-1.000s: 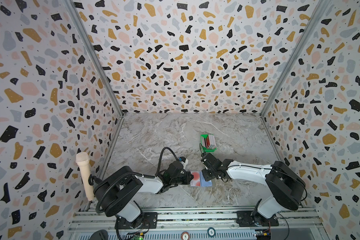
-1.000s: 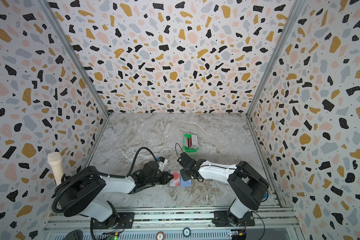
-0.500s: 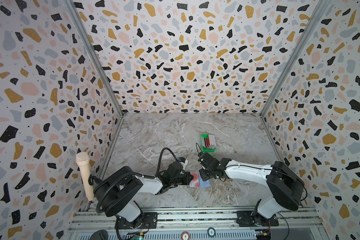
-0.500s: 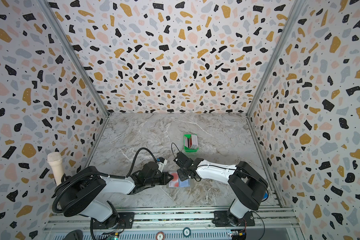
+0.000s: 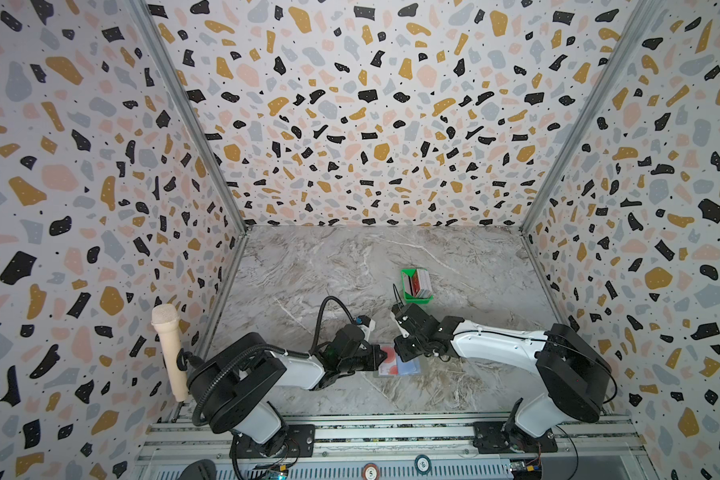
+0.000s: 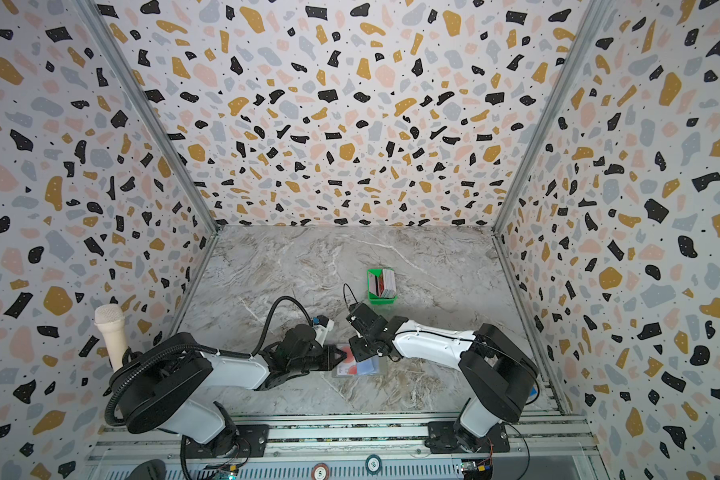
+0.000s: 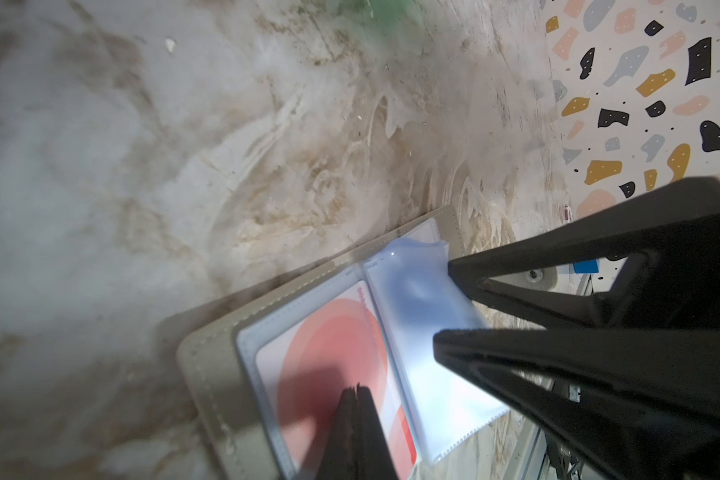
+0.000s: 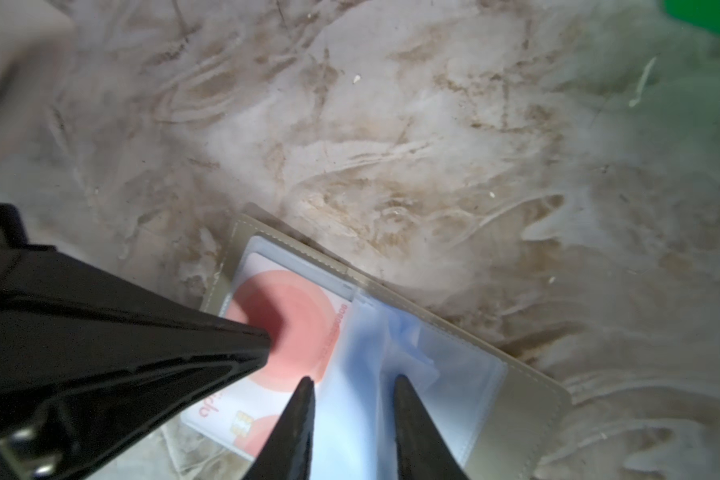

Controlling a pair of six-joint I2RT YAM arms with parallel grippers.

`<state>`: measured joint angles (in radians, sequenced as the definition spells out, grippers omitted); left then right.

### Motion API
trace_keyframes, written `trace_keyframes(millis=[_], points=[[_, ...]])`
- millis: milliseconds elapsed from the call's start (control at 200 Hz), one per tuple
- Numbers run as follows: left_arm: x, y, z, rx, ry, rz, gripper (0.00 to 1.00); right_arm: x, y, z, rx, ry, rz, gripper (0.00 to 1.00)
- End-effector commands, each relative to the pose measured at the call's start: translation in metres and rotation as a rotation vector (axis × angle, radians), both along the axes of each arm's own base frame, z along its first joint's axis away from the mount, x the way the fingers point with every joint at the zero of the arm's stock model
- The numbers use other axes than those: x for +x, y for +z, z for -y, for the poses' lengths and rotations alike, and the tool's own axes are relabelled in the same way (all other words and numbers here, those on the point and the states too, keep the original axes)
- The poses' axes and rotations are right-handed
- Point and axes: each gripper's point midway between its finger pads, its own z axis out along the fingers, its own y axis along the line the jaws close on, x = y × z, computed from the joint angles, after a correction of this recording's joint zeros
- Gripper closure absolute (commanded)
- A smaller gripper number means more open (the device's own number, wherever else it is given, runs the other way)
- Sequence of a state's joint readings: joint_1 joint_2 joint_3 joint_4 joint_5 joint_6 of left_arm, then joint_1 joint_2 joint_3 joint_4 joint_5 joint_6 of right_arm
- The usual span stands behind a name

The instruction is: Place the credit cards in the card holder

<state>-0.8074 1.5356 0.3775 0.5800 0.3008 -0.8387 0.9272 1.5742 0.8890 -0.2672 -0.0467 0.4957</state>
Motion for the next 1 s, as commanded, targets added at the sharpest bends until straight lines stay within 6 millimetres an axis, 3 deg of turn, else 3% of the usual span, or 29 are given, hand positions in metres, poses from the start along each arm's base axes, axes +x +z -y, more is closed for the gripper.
trace_keyframes(millis=[0,270,370,481,581,706,996], points=[[-0.007,-0.007,-0.003,0.003,-0.005,-0.024,1.00,-0.007,0.020,-0.013,0.104,0.021,-0.005,0.62],[-0.004,0.004,0.000,-0.045,0.006,-0.015,1.00,-0.015,0.027,-0.026,0.204,0.045,-0.049,0.56],[-0.004,0.004,0.000,-0.045,0.008,-0.014,1.00,-0.006,0.026,-0.011,0.158,0.000,-0.023,0.56],[-0.004,0.001,0.000,-0.044,0.006,-0.020,1.00,0.010,0.018,0.024,0.034,-0.073,0.025,0.56],[-0.005,0.000,0.002,-0.044,-0.001,-0.025,1.00,0.017,0.009,0.044,-0.057,-0.098,0.045,0.58],[-0.004,-0.001,0.002,-0.039,-0.002,-0.024,1.00,0.016,-0.003,0.045,-0.080,-0.084,0.020,0.64],[-0.004,-0.002,0.001,-0.031,0.000,-0.025,1.00,0.011,-0.023,0.046,-0.108,-0.069,-0.011,0.65]])
